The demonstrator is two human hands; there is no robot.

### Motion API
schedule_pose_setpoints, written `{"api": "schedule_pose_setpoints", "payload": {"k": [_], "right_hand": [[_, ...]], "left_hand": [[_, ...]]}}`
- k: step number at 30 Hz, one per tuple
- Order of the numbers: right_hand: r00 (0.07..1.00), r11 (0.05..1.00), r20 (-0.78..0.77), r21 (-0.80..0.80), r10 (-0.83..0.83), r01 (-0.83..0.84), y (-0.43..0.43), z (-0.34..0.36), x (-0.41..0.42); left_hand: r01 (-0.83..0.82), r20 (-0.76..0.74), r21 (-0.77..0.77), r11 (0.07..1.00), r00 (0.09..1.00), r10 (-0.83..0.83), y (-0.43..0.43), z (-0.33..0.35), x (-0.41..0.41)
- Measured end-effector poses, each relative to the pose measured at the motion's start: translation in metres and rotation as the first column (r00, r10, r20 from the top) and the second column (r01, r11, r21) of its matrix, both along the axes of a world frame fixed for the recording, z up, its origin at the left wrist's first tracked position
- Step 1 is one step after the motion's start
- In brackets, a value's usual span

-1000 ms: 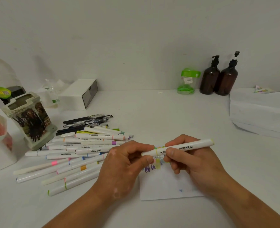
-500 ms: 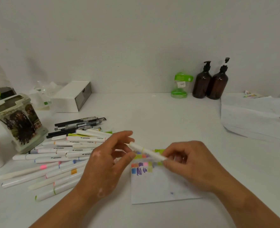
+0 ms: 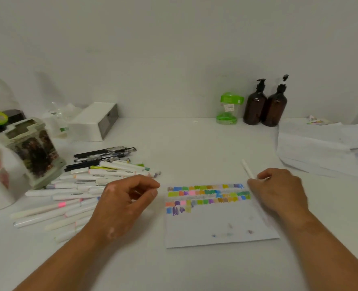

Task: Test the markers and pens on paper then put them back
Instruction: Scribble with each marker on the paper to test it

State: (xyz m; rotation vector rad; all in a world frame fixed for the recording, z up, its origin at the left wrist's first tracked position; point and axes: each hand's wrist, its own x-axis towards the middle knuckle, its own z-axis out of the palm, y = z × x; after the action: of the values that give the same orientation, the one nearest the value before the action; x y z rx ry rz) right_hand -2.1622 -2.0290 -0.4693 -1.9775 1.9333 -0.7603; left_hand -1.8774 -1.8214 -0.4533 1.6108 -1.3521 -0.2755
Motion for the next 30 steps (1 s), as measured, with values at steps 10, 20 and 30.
{"api": "schedule_pose_setpoints", "payload": {"k": [10, 20, 30], "right_hand": [[0.738, 0.744, 0.093, -0.105, 0.668, -0.660, 0.065, 0.016, 0.035], [0.576, 0.573, -0.009, -0.079, 0.818, -0.816, 0.087, 0.007, 0.047], [0.522, 0.592, 0.363, -0.109, 0.772, -0.799, 0.096, 0.019, 0.050]], "left_hand": [[-0.346, 0.564, 0.194, 0.918, 0.805, 0.185, 0.103, 0.002, 0.052], [-0.325, 0.570, 0.253, 0.911, 0.811, 0.131, 0.095, 0.002, 0.027], [0.195, -0.782, 0.155, 0.968, 0.623, -0.001, 0.018, 0.034, -0.039]]}}
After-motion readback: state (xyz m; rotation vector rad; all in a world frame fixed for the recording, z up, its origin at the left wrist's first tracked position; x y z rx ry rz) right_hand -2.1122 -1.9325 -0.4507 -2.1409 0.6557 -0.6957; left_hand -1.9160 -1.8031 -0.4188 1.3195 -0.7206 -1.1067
